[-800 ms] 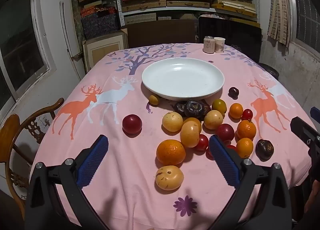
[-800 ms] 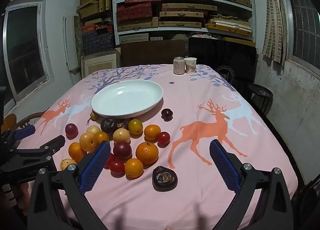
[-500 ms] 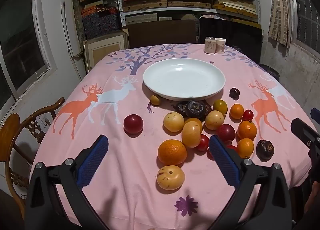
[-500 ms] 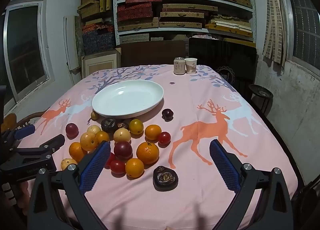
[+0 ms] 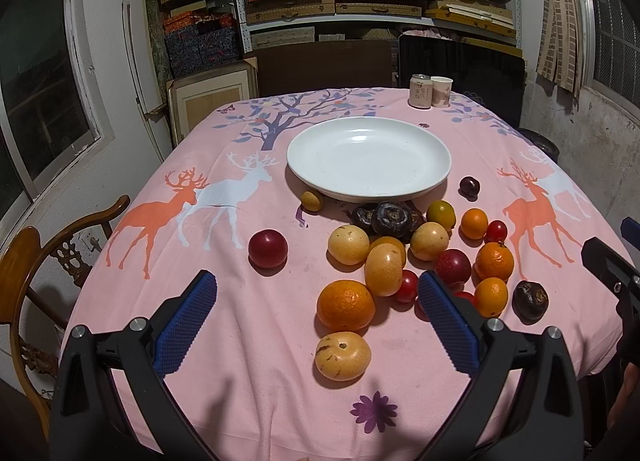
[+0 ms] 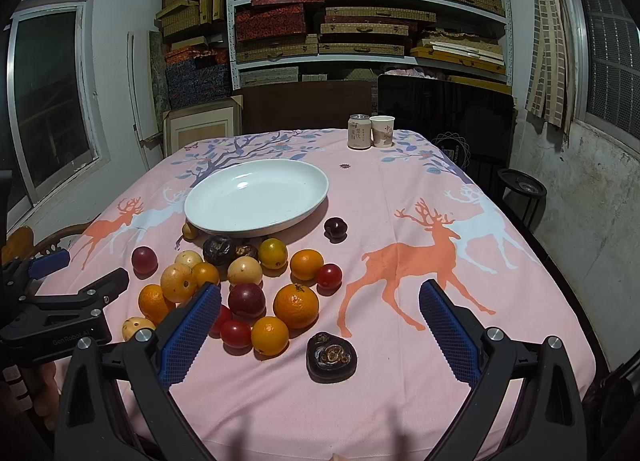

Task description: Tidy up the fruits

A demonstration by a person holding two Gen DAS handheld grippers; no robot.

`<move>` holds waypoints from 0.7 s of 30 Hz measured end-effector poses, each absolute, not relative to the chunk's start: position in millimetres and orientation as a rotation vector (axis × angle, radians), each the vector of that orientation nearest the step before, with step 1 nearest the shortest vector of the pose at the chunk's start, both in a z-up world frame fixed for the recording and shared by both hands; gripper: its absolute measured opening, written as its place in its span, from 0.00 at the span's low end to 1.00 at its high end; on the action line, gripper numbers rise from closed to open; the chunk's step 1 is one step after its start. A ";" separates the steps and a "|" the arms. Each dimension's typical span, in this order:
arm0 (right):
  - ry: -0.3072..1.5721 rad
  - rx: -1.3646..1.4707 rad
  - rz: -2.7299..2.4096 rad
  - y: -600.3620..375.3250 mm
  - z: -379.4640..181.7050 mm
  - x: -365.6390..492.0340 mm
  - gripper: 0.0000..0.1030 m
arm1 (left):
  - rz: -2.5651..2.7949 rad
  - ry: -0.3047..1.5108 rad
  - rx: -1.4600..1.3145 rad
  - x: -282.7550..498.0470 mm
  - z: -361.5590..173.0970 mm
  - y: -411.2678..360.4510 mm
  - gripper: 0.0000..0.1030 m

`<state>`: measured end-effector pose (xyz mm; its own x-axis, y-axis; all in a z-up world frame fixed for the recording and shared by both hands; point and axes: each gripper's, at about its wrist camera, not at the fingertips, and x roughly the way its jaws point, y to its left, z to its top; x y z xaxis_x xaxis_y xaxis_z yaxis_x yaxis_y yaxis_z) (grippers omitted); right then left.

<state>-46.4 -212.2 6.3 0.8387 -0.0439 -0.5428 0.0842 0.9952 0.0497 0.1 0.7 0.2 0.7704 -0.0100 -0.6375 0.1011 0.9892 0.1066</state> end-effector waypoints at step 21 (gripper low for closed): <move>0.575 0.071 -0.066 -211.5 5.0 -45.2 0.97 | -0.060 0.694 0.136 0.3 0.0 1.0 0.96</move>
